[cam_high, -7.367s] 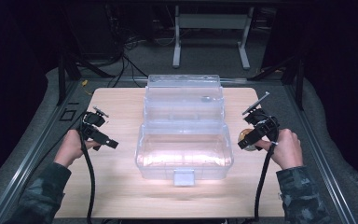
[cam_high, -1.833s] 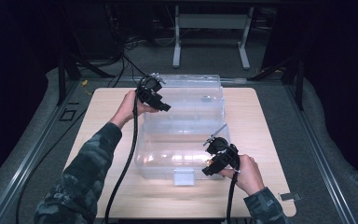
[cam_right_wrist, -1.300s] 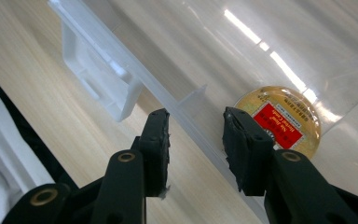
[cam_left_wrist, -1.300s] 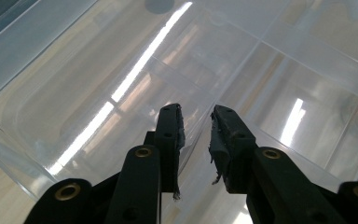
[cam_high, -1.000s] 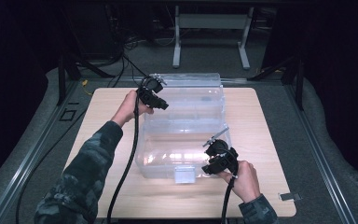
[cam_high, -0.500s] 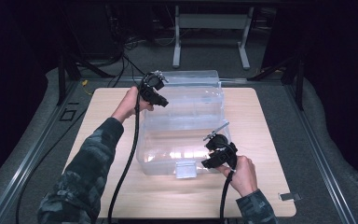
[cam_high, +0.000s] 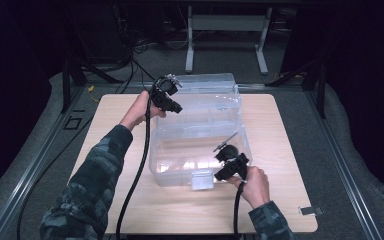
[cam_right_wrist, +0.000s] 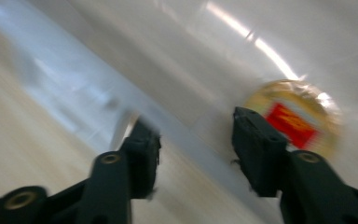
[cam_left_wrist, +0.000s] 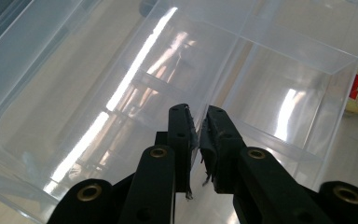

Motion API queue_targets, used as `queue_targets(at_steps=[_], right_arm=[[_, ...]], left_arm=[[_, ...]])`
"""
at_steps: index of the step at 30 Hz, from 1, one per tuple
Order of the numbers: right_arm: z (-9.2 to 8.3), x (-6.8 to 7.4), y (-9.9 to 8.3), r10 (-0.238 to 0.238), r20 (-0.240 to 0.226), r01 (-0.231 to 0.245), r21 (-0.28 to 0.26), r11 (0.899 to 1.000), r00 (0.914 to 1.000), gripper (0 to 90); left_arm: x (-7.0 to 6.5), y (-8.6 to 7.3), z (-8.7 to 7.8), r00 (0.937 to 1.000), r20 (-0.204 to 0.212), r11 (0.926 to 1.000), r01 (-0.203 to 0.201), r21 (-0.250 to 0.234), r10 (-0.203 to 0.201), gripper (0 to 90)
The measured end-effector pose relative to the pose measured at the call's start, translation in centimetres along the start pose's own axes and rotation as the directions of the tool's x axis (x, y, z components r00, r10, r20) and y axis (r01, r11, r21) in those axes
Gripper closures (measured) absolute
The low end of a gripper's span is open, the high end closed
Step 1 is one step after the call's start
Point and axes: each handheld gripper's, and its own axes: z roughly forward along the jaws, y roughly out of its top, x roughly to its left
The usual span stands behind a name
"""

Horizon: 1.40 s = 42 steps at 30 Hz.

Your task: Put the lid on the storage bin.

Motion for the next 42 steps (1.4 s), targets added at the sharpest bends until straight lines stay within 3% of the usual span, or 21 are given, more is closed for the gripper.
queue_targets(at_steps=[2, 4, 9, 12, 14, 17, 25, 30, 42], right_arm=[[-0.4, 0.5, 0.4, 0.0, 0.095, -0.005, 0.049, 0.999, 0.9955, 53.5], [-0.6, 0.5, 0.4, -0.012, 0.087, 0.009, 0.035, 0.999, 0.9961, 53.3], [-0.9, 0.8, 0.1, -0.018, 0.13, 0.016, 0.015, 1.0, 0.9913, 53.0], [-2.4, 0.8, -0.3, -0.002, 0.118, 0.01, -0.068, 0.998, 0.993, 52.6], [-2.4, 0.9, -0.2, -0.001, 0.133, 0.009, -0.058, 0.998, 0.9912, 52.1], [-2.2, 1.0, -0.6, -0.006, 0.14, 0.02, -0.093, 0.995, 0.9901, 52.2], [-1.6, 0.6, -0.7, 0.026, 0.087, -0.012, -0.156, 0.988, 0.9958, 52.1], [-1.4, 0.5, -0.1, 0.035, 0.118, -0.016, -0.157, 0.987, 0.9923, 52.0], [-1.2, -0.2, 0.7, 0.045, 0.122, -0.026, -0.155, 0.988, 0.9915, 50.3]], left_arm=[[0.1, 0.0, 0.1, 0.9999, -0.012, 0.9999, -0.004, 0.016, 0.004, 80.9], [0.2, 0.2, 0.4, 0.9999, -0.015, 0.9997, -0.006, 0.024, 0.006, 80.8], [0.3, 0.1, 0.4, 0.9997, -0.02, 0.9997, -0.01, 0.021, 0.011, 80.7], [0.2, 0.1, 0.4, 0.9997, -0.021, 0.9997, -0.009, 0.021, 0.01, 80.7], [0.1, 0.2, 0.5, 0.9996, -0.026, 0.9998, -0.01, 0.019, 0.01, 80.7], [0.1, 0.2, 0.2, 0.9999, -0.014, 0.9998, -0.009, 0.015, 0.01, 81.0], [-0.3, 0.5, -0.6, 0.9996, -0.008, 0.9996, -0.027, 0.003, 0.027, 81.0], [-0.8, 0.6, -1.2, 0.9989, -0.015, 0.999, -0.045, -0.007, 0.045, 80.9], [-0.9, 0.3, -1.7, 0.9987, -0.028, 0.9988, -0.044, -0.021, 0.044, 81.1]])
